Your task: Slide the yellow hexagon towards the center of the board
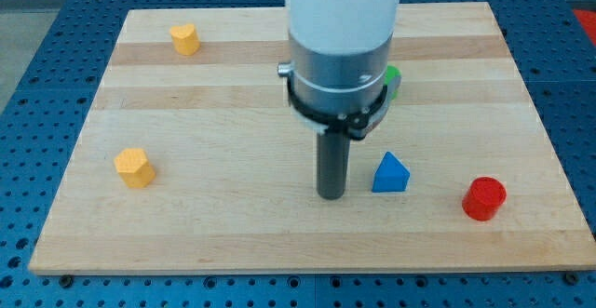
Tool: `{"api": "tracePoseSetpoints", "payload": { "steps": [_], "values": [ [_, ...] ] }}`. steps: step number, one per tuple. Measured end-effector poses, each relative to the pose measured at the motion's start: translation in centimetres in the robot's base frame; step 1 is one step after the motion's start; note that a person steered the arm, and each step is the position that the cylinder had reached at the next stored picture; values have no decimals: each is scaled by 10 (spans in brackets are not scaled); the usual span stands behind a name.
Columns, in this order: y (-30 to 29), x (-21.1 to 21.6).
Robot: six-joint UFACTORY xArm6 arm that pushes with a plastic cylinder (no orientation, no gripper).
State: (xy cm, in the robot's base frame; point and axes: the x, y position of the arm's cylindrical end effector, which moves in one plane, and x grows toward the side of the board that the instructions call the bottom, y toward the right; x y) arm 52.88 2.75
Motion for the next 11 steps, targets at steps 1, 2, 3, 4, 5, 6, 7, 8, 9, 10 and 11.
{"api": "tracePoseSetpoints", "payload": {
  "steps": [1, 2, 3, 4, 5, 6, 7, 8, 9, 10, 11],
  "values": [
    [30, -9],
    [73, -9],
    [112, -9],
    [127, -15],
    [121, -25],
    [65, -27],
    [4, -36],
    [-61, -59],
    [-128, -80],
    [-204, -85],
    [-277, -64]
  ]
}}
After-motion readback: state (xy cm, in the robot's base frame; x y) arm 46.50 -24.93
